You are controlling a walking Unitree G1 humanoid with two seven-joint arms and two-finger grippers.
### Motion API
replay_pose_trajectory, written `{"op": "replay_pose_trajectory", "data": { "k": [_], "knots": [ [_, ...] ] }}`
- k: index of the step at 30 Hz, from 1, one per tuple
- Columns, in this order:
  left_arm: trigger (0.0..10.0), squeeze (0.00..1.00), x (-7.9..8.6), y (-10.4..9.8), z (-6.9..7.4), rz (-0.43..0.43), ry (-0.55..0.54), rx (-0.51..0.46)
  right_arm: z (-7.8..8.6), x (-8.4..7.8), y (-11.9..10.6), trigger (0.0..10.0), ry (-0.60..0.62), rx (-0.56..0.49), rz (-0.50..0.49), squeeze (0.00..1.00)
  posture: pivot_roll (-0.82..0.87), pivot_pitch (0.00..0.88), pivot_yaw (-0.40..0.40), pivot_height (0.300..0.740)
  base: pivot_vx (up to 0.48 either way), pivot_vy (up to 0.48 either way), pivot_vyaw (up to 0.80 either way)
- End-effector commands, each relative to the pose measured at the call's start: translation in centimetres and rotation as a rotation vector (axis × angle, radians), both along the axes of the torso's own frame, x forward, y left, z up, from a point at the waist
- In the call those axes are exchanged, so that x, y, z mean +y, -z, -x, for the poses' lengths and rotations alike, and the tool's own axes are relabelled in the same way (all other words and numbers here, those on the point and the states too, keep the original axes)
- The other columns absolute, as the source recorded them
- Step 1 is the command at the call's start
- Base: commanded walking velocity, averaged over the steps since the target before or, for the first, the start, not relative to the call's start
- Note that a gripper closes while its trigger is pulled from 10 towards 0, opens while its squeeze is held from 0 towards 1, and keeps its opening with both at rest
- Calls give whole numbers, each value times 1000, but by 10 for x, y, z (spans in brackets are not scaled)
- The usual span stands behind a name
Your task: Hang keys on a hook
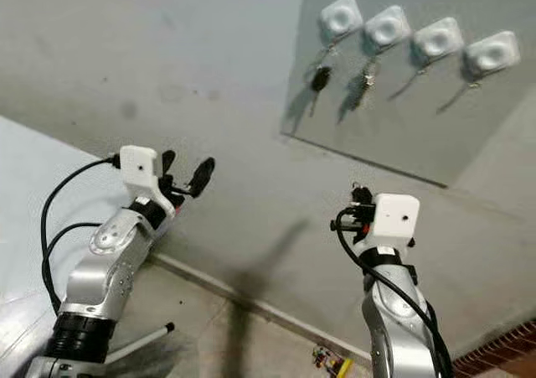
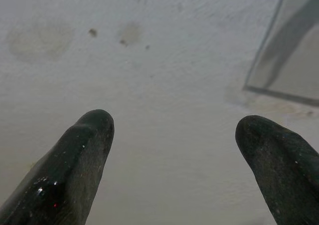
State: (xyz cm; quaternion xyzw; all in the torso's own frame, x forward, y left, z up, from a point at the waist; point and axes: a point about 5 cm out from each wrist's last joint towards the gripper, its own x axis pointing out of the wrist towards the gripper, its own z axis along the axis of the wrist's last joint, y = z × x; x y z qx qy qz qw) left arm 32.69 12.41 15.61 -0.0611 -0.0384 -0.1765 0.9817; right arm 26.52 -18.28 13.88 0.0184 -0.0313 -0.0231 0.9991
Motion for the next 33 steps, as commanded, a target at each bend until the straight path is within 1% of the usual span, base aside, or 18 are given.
{"op": "replay_pose_trajectory", "data": {
  "k": [1, 4, 10, 14, 18, 21, 23, 25, 29, 32, 33],
  "knots": [
    [10000, 0, 4, -3, -1, 8, -11, -5, -1, 0, -3, 10000, 9, -10, -19, 0, -27, 28, -62, 711, 0, 0, 0],
    [10000, 0, 2, -4, -1, 22, 1, -8, -3, -1, -3, 10000, 16, -5, -30, 0, -28, 25, -61, 711, 0, 0, -475],
    [10000, 0, 2, -4, -1, 14, 7, -7, -3, -1, -3, 10000, 17, 0, -30, 0, -27, 18, -58, 711, 0, 0, -781],
    [10000, 0, 3, -3, -3, 19, 2, 15, -3, 0, -2, 10000, 15, 0, -34, 0, -27, 18, -58, 711, 0, 0, -781],
    [10000, 0, 3, -3, -3, 23, 7, 13, -3, 1, -2, 10000, 15, 4, -34, 0, -28, 22, -54, 711, -197, 304, -775],
    [10000, 0, 1, -4, -2, -17, 7, -10, -2, 1, -1, 10000, 17, 11, -34, 0, -29, 25, -54, 711, 0, 0, -779],
    [10000, 0, 0, -5, -2, 12, 16, -11, -2, 1, -1, 10000, 16, 12, -33, 0, -29, 25, -54, 711, 0, 0, -775],
    [10000, 0, 0, -5, -1, -29, 18, -20, -2, 1, 0, 10000, 16, 14, -34, 0, -28, 27, -52, 711, 0, 0, -769],
    [10000, 0, 1, -5, -1, 17, 18, -6, -2, 1, 0, 10000, 20, 14, -32, 0, -29, 30, -51, 711, 0, 0, -769],
    [10000, 0, 2, -5, -2, -6, 3, -3, -1, 1, -3, 10000, 22, -12, -22, 0, -29, 33, -50, 711, 0, 0, -240],
    [10000, 0, 2, -5, -2, 3, 8, -4, -1, 1, -3, 10000, 22, -11, -22, 0, -29, 33, -50, 711, 0, 0, 0]
  ]
}}
